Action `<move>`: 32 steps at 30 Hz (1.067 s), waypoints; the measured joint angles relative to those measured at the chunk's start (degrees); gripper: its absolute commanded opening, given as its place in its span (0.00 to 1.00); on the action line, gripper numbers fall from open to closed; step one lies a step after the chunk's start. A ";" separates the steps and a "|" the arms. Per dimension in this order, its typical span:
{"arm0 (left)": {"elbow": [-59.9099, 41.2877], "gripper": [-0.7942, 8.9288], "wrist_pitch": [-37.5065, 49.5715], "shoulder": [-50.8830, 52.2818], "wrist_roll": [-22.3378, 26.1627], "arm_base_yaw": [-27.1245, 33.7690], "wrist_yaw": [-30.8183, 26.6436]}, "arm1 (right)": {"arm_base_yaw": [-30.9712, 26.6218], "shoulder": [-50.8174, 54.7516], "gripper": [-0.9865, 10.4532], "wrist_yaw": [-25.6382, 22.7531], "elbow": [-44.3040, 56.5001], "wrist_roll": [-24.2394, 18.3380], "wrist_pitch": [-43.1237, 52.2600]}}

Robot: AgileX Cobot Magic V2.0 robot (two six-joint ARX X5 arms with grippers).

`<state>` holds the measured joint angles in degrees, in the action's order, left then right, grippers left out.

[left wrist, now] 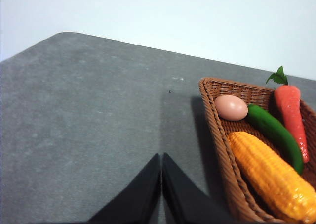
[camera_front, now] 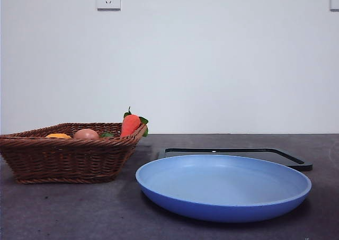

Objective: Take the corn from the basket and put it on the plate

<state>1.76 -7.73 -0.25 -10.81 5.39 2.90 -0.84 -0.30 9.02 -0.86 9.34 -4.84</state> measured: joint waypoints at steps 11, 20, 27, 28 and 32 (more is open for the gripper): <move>0.11 0.09 -0.02 -0.02 -11.56 0.00 3.56 | 0.00 -0.02 0.09 0.31 -0.74 14.01 3.80; 7.96 0.09 -4.37 -2.32 -15.23 0.00 8.02 | 0.00 -3.93 0.09 0.39 -12.57 16.33 -2.43; 16.48 0.09 -10.58 -9.64 -13.97 0.00 14.21 | 0.00 -12.00 0.09 4.59 -23.52 11.76 -10.78; 18.12 0.09 -11.58 -10.67 -13.38 0.00 15.34 | 0.00 -13.25 0.09 5.25 -25.29 10.86 -12.33; 25.64 0.09 -16.98 -15.32 -9.33 0.00 18.88 | 0.00 -17.94 0.09 8.41 -32.09 7.37 -18.38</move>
<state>27.40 -24.71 -15.57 -20.14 5.39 21.78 -0.84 -18.24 17.43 -32.95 16.71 -23.22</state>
